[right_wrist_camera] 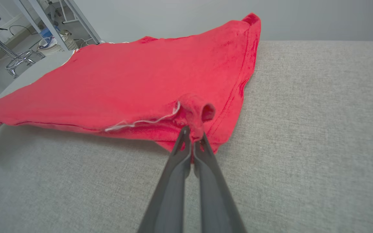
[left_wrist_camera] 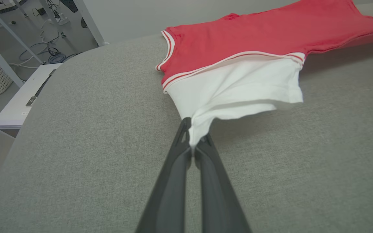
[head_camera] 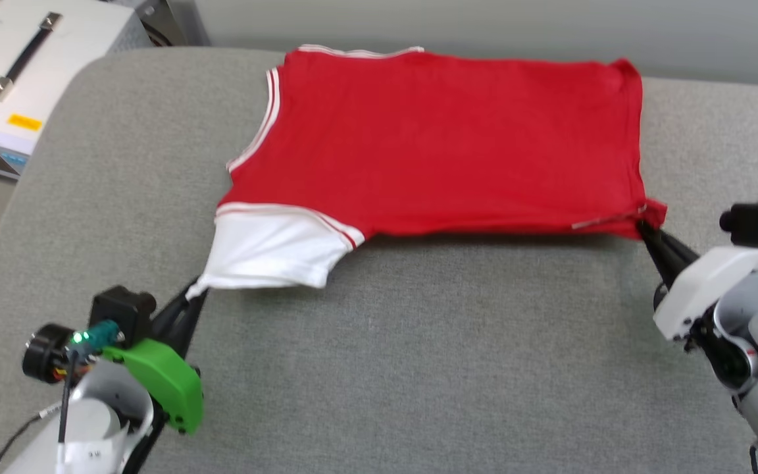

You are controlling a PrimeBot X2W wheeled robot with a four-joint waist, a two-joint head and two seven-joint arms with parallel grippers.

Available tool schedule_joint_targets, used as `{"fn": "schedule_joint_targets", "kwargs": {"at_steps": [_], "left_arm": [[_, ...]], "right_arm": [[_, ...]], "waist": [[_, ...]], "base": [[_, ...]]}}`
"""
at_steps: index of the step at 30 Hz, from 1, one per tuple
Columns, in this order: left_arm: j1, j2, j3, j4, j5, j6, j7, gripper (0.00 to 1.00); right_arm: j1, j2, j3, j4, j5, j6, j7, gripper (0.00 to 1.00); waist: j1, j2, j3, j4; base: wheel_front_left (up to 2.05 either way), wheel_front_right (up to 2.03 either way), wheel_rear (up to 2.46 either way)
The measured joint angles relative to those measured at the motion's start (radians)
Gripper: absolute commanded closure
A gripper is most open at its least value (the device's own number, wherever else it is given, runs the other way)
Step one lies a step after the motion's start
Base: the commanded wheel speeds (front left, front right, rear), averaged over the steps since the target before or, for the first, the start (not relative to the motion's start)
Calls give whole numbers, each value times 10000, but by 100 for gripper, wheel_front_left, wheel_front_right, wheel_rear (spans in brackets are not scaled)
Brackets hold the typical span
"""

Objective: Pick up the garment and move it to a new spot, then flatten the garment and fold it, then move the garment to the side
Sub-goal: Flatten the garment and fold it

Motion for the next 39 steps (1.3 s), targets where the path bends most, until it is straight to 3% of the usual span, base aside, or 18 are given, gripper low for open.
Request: {"fn": "schedule_joint_targets", "kwargs": {"at_steps": [12, 28, 35, 39], "left_arm": [[1925, 773, -458, -1781, -623, 199, 1183, 100], [3795, 2213, -830, -3695, -1762, -59, 2610, 100], [3176, 2249, -445, -3988, -1534, -19, 2382, 100], [2146, 2224, -259, -3806, -1258, -278, 2357, 100]], "right_arm": [[2550, -456, -79, -1294, 1829, 0, 677, 100], [5916, -1298, -980, -3605, 2569, 0, 2454, 100], [6094, -1175, -2111, -4566, 2127, 0, 3225, 100], [5862, -853, -2796, -4966, 1776, 0, 3722, 100]], "waist": [[0, 0, -1450, 145], [0, 0, -2412, 88], [0, 0, -2008, -47], [1, 0, -1643, -133]], "base": [[0, 0, 0], [0, 0, 0], [0, 0, 0], [0, 0, 0]]}}
